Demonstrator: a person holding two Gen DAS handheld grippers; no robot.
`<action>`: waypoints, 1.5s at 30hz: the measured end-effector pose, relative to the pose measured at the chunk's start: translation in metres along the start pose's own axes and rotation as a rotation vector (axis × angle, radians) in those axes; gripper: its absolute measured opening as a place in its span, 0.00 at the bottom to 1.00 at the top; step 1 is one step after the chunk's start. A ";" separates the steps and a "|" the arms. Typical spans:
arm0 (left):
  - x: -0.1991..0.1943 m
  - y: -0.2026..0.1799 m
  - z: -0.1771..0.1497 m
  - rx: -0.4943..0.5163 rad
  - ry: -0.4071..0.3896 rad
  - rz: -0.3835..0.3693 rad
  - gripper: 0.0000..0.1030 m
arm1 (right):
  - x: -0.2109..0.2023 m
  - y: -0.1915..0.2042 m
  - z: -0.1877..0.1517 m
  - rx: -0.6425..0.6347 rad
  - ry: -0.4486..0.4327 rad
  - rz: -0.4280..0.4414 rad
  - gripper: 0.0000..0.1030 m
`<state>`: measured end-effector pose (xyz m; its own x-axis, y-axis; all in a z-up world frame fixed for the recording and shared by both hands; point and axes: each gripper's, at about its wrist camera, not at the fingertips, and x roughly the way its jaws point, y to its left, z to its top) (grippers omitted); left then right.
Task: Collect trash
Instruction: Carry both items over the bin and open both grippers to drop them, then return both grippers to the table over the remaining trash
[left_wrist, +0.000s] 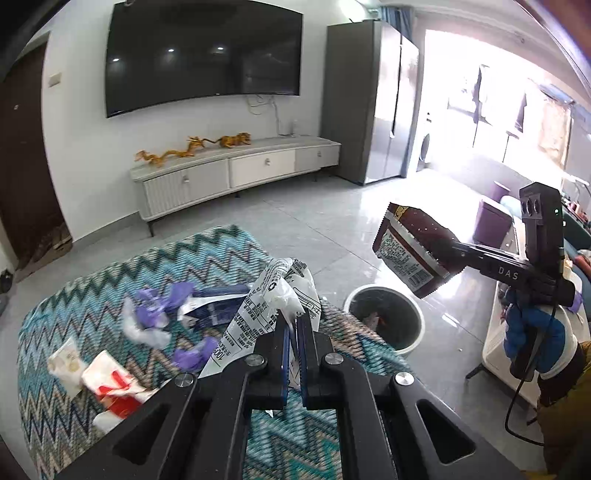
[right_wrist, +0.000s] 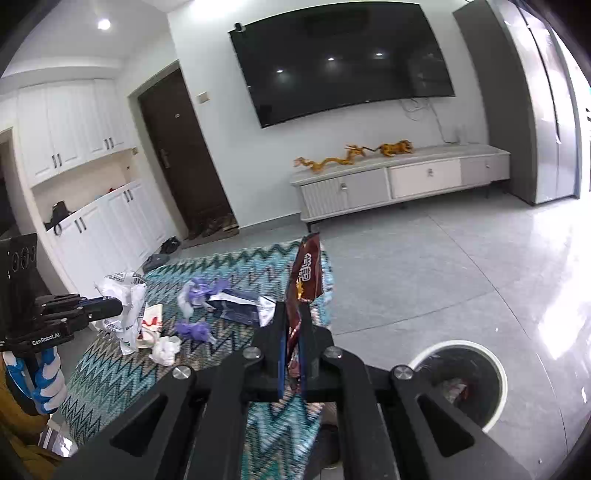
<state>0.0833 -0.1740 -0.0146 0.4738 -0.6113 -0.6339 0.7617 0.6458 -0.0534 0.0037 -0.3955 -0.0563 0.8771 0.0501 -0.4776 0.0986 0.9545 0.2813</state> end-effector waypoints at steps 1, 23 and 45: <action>0.011 -0.013 0.008 0.016 0.010 -0.027 0.05 | -0.004 -0.015 -0.004 0.021 -0.001 -0.027 0.05; 0.285 -0.176 0.057 -0.004 0.316 -0.210 0.05 | 0.063 -0.229 -0.089 0.356 0.158 -0.292 0.08; 0.272 -0.169 0.051 -0.058 0.258 -0.109 0.33 | 0.092 -0.256 -0.118 0.386 0.252 -0.396 0.43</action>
<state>0.1064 -0.4726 -0.1385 0.2564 -0.5470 -0.7969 0.7719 0.6121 -0.1718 0.0040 -0.6009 -0.2710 0.6050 -0.1742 -0.7770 0.5997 0.7416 0.3006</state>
